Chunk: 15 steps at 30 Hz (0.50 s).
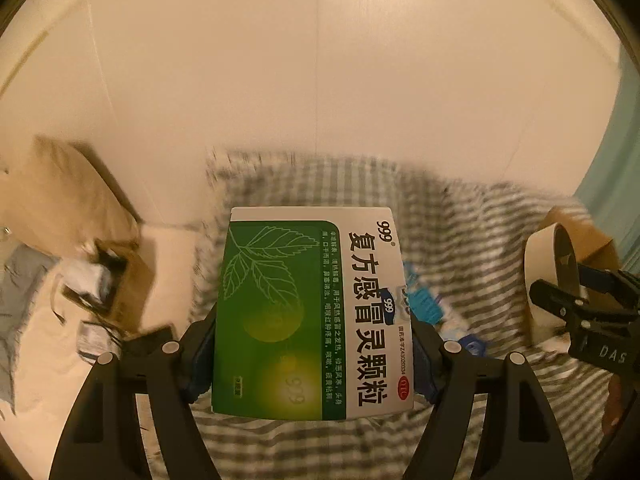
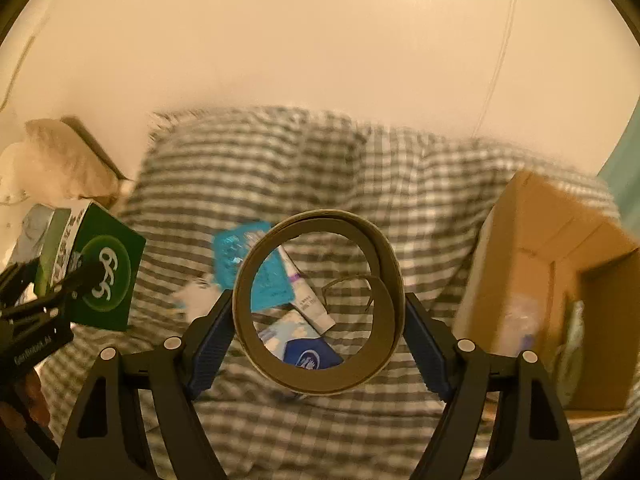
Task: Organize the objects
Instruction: 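Carry green box and tape roll into the cardboard box and release both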
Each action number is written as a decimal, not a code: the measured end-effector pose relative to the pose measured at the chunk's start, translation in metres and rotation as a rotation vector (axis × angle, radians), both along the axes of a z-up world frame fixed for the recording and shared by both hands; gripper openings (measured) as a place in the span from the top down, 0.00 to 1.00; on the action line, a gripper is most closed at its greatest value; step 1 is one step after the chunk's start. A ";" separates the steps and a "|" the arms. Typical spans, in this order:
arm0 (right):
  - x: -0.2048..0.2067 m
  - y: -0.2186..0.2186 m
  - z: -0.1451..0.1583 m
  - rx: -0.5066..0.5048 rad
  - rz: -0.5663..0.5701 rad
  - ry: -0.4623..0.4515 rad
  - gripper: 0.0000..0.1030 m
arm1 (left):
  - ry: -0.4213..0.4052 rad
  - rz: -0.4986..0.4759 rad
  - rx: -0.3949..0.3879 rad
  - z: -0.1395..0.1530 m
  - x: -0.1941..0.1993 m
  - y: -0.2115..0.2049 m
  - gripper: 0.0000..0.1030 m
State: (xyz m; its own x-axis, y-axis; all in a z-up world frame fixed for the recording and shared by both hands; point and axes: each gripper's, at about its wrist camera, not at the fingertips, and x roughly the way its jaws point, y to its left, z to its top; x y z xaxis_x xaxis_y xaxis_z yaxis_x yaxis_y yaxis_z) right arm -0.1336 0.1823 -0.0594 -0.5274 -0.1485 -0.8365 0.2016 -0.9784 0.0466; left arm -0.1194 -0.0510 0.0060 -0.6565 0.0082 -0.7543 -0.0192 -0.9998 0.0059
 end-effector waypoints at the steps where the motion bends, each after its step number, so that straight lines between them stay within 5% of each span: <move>1: 0.005 -0.001 0.014 0.003 0.007 0.021 0.23 | 0.025 0.000 -0.004 0.019 0.008 0.000 0.24; 9: 0.069 0.014 0.132 0.029 0.052 0.201 0.23 | 0.144 -0.016 0.025 0.117 0.054 0.019 0.24; 15: 0.114 0.045 0.190 0.054 0.055 0.287 0.23 | 0.193 -0.078 0.051 0.157 0.076 0.058 0.24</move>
State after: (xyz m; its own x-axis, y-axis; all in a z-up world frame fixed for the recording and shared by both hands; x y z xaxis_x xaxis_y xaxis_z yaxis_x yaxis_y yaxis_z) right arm -0.0192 0.2270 0.1303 -0.7357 -0.1431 -0.6620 0.2522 -0.9650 -0.0716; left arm -0.0434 0.0070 0.1631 -0.7846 0.0994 -0.6119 -0.0999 -0.9944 -0.0335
